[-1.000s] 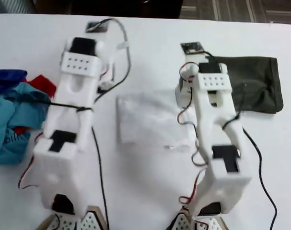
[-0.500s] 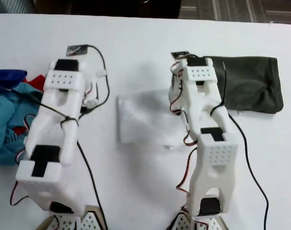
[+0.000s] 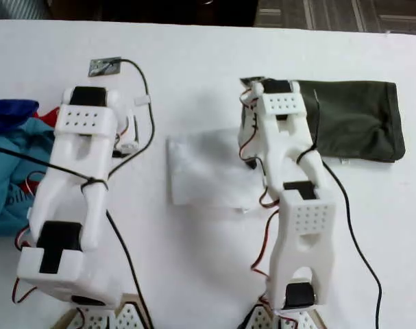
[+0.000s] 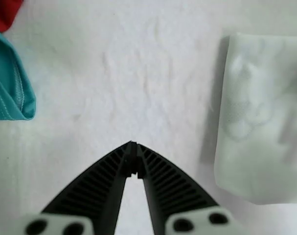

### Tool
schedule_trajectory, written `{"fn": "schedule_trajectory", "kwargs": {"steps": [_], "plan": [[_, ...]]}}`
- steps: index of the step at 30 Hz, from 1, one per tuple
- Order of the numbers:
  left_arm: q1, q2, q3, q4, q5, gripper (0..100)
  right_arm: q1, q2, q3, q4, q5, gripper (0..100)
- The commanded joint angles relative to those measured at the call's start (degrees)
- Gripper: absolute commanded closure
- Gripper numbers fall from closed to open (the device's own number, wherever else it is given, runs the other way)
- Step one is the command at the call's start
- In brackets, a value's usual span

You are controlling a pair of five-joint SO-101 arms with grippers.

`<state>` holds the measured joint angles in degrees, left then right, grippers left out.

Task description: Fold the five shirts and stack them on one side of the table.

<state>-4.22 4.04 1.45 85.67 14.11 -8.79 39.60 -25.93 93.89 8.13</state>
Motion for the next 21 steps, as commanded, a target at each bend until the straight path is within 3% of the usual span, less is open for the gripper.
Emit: {"fn": "schedule_trajectory", "kwargs": {"steps": [1, 9, 11, 16, 21], "plan": [[-0.4, -2.7, -0.1, -0.4, 0.4, 97, 0.0, 3.6, -2.1, -1.8, -1.1, 64.7], [-1.5, -3.0, -0.1, 0.4, 0.4, 97, -0.5, 11.1, -3.5, -1.3, -0.8, 65.2], [-1.7, -3.0, -0.3, 0.4, 0.4, 97, -0.7, 11.3, -4.2, 0.2, -0.7, 70.5], [-1.6, -3.1, -0.6, 0.4, 0.4, 97, -2.8, 11.1, -4.2, 0.7, 4.0, 96.5], [-1.6, -3.1, -0.6, 0.4, 0.4, 97, -3.0, 11.2, -4.2, 0.7, 4.7, 94.0]]}}
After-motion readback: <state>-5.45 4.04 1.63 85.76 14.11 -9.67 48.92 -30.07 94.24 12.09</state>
